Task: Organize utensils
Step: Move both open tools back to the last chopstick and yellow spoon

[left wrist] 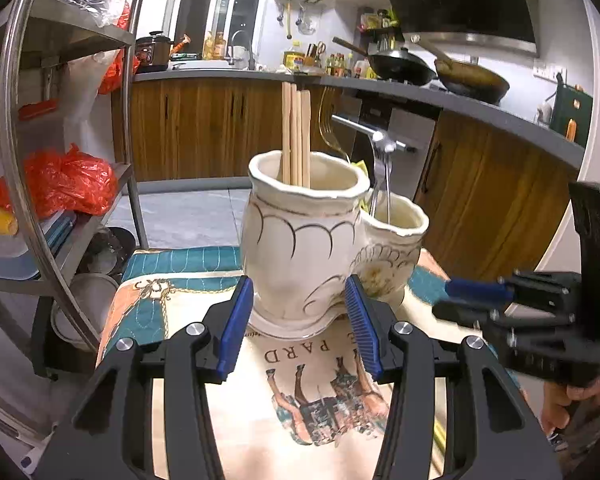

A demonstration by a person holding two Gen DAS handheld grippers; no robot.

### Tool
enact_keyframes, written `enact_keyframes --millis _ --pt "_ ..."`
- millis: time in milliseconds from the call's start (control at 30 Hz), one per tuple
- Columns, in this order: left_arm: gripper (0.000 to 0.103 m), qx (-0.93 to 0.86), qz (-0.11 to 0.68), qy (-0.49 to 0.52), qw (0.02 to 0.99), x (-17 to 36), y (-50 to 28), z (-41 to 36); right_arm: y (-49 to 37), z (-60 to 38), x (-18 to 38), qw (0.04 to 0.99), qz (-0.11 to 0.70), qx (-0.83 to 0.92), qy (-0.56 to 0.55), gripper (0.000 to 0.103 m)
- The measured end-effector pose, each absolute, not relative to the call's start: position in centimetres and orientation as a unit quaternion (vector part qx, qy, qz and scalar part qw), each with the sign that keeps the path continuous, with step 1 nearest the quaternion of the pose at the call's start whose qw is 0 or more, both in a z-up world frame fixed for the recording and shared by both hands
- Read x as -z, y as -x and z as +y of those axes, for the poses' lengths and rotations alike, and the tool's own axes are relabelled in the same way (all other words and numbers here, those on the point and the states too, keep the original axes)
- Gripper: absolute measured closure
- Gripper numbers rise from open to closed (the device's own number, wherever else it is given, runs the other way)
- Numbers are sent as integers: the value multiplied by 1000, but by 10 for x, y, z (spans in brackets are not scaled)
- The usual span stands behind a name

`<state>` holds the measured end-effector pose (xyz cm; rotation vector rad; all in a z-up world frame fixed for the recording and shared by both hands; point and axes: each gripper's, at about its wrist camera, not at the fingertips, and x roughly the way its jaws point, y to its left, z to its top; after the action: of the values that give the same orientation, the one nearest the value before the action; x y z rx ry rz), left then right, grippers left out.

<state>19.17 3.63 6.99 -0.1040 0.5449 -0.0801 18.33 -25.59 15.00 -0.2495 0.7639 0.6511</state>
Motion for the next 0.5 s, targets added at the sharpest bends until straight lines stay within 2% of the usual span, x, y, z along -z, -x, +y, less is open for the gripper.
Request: enact_keyframes --millis 333,500 --pt "43 31 267 31 963 -67 -185 39 -161 -253 -117 825 431 -331 153 74" --pt "41 27 268 25 963 -65 -181 44 -152 -249 -105 806 452 -338 178 74"
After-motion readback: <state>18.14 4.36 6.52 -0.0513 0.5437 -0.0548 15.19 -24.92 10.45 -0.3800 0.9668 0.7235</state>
